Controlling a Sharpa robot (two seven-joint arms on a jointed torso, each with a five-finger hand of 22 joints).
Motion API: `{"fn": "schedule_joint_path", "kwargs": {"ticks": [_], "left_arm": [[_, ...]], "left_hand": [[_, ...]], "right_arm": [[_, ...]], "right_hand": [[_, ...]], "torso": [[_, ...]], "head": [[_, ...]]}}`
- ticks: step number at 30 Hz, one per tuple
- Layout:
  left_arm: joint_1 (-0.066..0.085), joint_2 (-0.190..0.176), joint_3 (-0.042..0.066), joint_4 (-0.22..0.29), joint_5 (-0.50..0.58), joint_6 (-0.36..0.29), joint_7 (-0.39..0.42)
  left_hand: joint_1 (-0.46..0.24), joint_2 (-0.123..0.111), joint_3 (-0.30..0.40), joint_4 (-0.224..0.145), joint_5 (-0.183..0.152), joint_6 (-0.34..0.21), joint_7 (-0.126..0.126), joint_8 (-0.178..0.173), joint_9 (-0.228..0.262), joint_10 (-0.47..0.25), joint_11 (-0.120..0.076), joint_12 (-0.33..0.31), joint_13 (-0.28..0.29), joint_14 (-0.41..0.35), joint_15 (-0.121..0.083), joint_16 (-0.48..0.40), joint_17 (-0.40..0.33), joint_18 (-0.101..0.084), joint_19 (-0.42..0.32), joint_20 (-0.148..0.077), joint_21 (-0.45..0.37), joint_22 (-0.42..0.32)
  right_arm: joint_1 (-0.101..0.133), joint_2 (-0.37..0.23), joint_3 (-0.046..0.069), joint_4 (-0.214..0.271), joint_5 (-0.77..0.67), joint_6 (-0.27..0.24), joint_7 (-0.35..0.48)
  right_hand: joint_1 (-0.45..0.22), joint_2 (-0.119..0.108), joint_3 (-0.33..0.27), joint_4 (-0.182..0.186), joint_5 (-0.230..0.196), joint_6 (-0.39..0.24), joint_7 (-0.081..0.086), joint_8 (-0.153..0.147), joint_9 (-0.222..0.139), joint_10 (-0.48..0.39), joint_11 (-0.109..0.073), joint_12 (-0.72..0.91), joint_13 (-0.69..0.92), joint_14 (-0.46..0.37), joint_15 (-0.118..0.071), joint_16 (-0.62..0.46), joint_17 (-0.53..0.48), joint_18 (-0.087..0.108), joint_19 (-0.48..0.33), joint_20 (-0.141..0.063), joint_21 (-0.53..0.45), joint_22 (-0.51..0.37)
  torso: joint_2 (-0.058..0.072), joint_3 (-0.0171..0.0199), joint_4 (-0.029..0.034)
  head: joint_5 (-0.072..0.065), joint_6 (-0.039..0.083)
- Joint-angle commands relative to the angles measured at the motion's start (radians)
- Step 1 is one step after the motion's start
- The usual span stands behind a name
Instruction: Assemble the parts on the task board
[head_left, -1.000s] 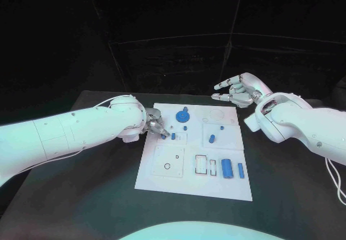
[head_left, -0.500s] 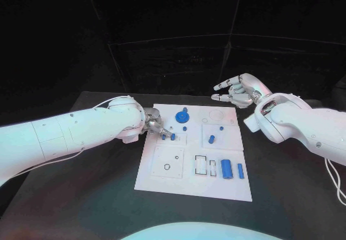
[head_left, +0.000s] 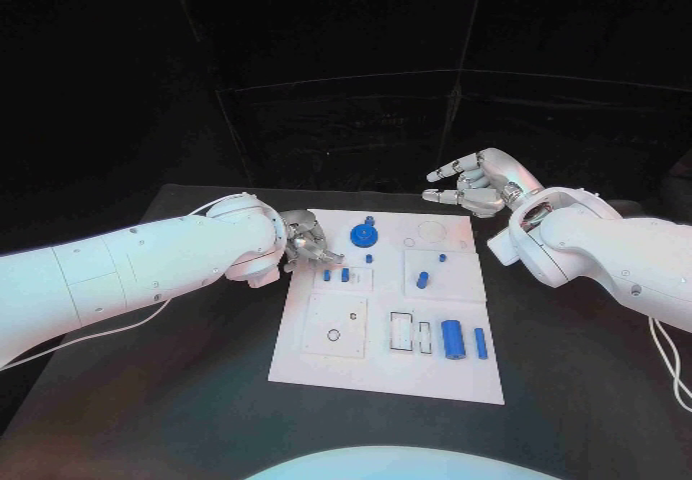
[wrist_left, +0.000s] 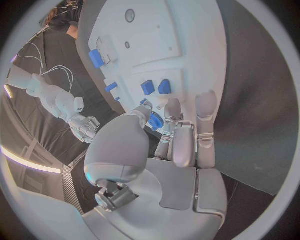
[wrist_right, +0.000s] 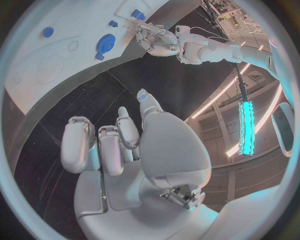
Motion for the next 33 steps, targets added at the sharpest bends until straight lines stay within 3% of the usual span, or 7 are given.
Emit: {"fn": "schedule_joint_path", "kwargs": {"ticks": [1,6,9,14,19,25,33], "left_arm": [[0.001,0.002,0.001,0.003,0.057,-0.120,0.188],[0.001,0.015,0.000,-0.002,0.050,-0.183,0.353],[0.001,0.028,-0.001,-0.011,0.001,-0.217,0.434],[0.001,0.050,-0.018,-0.026,-0.142,-0.241,0.485],[0.001,0.077,-0.034,-0.045,-0.256,-0.217,0.463],[0.001,0.105,-0.039,-0.071,-0.306,-0.189,0.429],[0.001,0.152,-0.040,-0.119,-0.344,-0.147,0.398]], "left_hand": [[0.087,0.004,0.035,-0.038,0.003,-0.028,0.019,-0.020,-0.027,-0.058,0.020,-0.045,-0.038,-0.061,0.016,-0.115,-0.128,0.012,-0.047,0.018,-0.098,-0.083],[0.236,-0.025,0.144,-0.131,0.001,-0.038,0.049,-0.067,-0.088,-0.153,0.048,-0.137,-0.118,-0.199,0.042,-0.305,-0.352,0.013,-0.090,0.039,-0.173,-0.128],[0.275,-0.058,0.201,-0.175,0.001,-0.005,0.059,-0.113,-0.144,-0.166,0.063,-0.180,-0.176,-0.228,0.051,-0.332,-0.394,0.012,-0.096,0.052,-0.191,-0.139],[0.280,-0.098,0.237,-0.213,0.000,0.039,0.058,-0.173,-0.213,-0.174,0.067,-0.230,-0.250,-0.228,0.053,-0.327,-0.415,0.016,-0.090,0.053,-0.184,-0.133],[0.251,-0.122,0.234,-0.222,0.000,0.070,0.047,-0.226,-0.269,-0.159,0.061,-0.259,-0.312,-0.107,0.049,-0.182,-0.272,0.017,-0.031,0.051,-0.156,-0.122],[0.225,-0.132,0.214,-0.219,-0.001,0.085,0.046,-0.260,-0.305,-0.164,0.061,-0.273,-0.352,-0.035,0.048,-0.072,-0.153,0.017,0.019,0.049,-0.131,-0.111],[0.226,-0.121,0.208,-0.224,0.000,0.114,0.042,-0.291,-0.340,-0.164,0.060,-0.291,-0.399,0.016,0.047,0.010,-0.061,-0.008,0.102,0.045,0.009,0.028]], "right_arm": [[0.002,0.000,0.001,0.001,0.003,0.001,0.004],[0.002,0.001,0.001,0.000,0.003,0.000,0.004],[0.002,0.002,0.001,0.000,0.003,0.000,0.004],[0.002,0.004,0.001,-0.001,0.003,0.000,0.004],[0.002,0.005,0.001,-0.001,0.003,0.001,0.004],[0.002,0.006,0.001,-0.001,0.003,0.001,0.004],[0.002,0.009,0.001,-0.002,0.003,0.001,0.004]], "right_hand": [[-0.004,0.008,-0.001,0.001,0.004,0.004,0.000,0.005,-0.001,-0.008,0.001,-0.002,-0.001,0.063,-0.009,-0.003,0.060,-0.012,-0.003,-0.006,-0.004,-0.001],[-0.004,0.008,-0.001,0.002,0.006,0.004,0.000,0.005,-0.001,-0.008,0.001,-0.002,-0.001,0.063,-0.009,-0.003,0.060,-0.012,-0.003,-0.006,-0.003,0.000],[-0.004,0.009,-0.001,0.002,0.008,0.004,0.000,0.005,-0.001,-0.008,0.001,-0.002,-0.001,0.063,-0.009,-0.003,0.060,-0.012,-0.003,-0.006,-0.003,0.000],[-0.003,0.010,-0.001,0.001,0.009,0.004,0.000,0.005,-0.001,-0.008,0.001,-0.002,-0.001,0.063,-0.009,-0.003,0.060,-0.012,-0.002,-0.006,-0.003,0.001],[-0.003,0.010,0.000,0.001,0.010,0.004,0.000,0.005,-0.001,-0.008,0.001,-0.002,-0.001,0.063,-0.009,-0.003,0.060,-0.012,-0.003,-0.006,-0.003,0.000],[-0.002,0.011,0.000,0.001,0.011,0.004,0.000,0.005,-0.001,-0.008,0.000,-0.002,-0.001,0.063,-0.009,-0.003,0.061,-0.012,-0.003,-0.006,-0.003,0.000],[-0.002,0.011,0.000,0.001,0.011,0.004,0.000,0.005,-0.001,-0.008,0.000,-0.002,-0.001,0.063,-0.009,-0.003,0.061,-0.012,-0.003,-0.006,-0.003,0.000]], "torso": [[0.001,0.0002,-0.0006],[0.001,0.0002,-0.0005],[0.001,0.0005,-0.0008],[0.001,0.0002,-0.0017],[0.001,0.0000,-0.0010],[0.001,0.0007,-0.0004],[0.001,0.0005,-0.0013]], "head": [[-0.004,0.002],[-0.008,0.005],[-0.010,0.006],[-0.014,0.008],[-0.018,0.010],[-0.021,0.010],[-0.022,0.012]]}}
